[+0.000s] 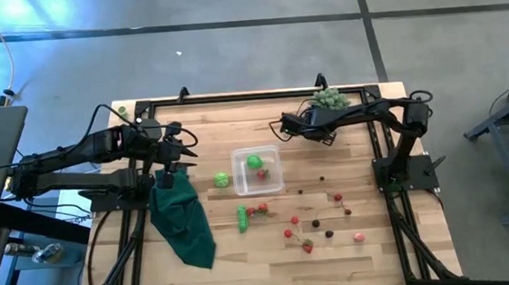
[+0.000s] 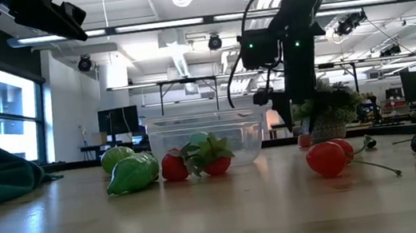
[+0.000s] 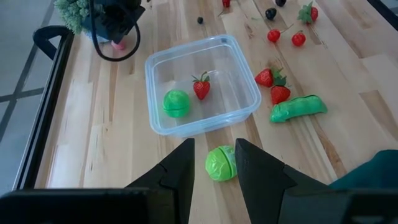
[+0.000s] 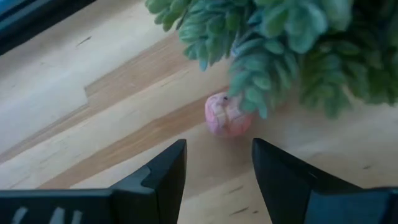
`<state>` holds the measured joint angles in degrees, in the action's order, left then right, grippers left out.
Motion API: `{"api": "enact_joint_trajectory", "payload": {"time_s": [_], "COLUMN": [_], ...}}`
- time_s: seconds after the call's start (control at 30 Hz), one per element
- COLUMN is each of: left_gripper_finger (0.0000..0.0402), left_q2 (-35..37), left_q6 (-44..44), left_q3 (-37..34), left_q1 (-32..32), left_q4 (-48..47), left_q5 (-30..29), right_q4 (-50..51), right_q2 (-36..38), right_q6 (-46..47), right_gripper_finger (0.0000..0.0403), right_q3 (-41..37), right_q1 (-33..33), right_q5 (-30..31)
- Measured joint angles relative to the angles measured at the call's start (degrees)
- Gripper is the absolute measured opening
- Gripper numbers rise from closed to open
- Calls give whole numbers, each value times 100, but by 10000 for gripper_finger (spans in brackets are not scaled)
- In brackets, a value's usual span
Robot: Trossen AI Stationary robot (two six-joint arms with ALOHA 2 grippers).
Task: Pick and placing Produce into tupperware
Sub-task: Put the peach into the transparent bin
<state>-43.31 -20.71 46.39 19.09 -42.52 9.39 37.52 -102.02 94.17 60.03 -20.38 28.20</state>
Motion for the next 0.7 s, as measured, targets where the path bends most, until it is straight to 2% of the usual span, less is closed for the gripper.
{"api": "enact_joint_trajectory", "payload": {"time_s": [0.47, 0.7], "left_gripper_finger": [106, 106], "left_q2": [-1, -2], "left_q6": [0, 0], "left_q3": [0, 0], "left_q1": [0, 0], "left_q4": [0, 0], "left_q5": [0, 0], "right_q4": [65, -94], "right_q2": [-44, -84], "right_q6": [-176, -319], "right_gripper_finger": [174, 174], "right_q3": [0, 0], "right_q1": [-245, -399], "right_q5": [-156, -489]}}
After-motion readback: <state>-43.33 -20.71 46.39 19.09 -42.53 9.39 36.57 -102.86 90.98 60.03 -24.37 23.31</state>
